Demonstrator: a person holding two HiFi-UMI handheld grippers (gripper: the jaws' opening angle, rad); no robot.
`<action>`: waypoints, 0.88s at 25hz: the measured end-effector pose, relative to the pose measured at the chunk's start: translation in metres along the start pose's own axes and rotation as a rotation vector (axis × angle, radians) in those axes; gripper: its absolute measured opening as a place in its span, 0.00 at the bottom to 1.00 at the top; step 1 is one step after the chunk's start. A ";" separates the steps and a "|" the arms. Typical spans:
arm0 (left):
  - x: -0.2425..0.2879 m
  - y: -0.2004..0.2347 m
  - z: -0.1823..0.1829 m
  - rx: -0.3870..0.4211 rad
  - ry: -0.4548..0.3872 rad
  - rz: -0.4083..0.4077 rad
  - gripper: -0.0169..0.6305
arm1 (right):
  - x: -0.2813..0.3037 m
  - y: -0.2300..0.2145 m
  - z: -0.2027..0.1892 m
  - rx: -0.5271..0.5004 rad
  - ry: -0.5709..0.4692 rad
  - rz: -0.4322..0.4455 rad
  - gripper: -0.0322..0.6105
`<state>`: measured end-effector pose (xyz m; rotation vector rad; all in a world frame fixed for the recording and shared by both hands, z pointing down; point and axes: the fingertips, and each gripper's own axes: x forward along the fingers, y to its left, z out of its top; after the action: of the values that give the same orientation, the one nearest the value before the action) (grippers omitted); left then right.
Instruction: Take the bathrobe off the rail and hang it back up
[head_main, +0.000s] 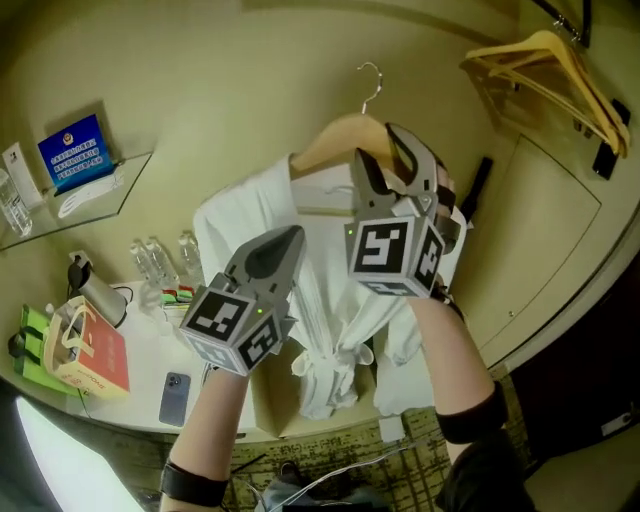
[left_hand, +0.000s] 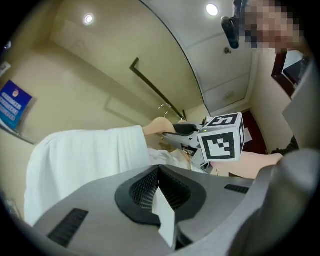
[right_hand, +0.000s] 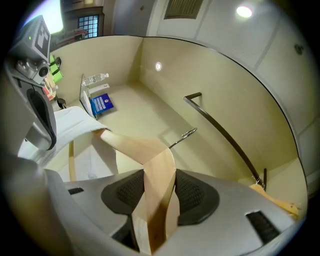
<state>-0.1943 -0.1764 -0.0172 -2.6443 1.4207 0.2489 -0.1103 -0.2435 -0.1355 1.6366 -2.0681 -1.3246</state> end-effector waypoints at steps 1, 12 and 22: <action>-0.005 0.000 -0.014 -0.013 0.014 0.014 0.03 | -0.008 0.010 -0.007 0.014 0.000 0.010 0.36; -0.055 -0.013 -0.152 -0.139 0.131 0.137 0.03 | -0.077 0.119 -0.089 0.080 0.056 0.172 0.36; -0.092 -0.029 -0.290 -0.223 0.297 0.160 0.03 | -0.147 0.227 -0.173 0.124 0.151 0.273 0.36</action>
<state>-0.1957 -0.1404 0.2868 -2.8412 1.7958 0.0295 -0.1029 -0.2091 0.1841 1.3875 -2.2220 -0.9727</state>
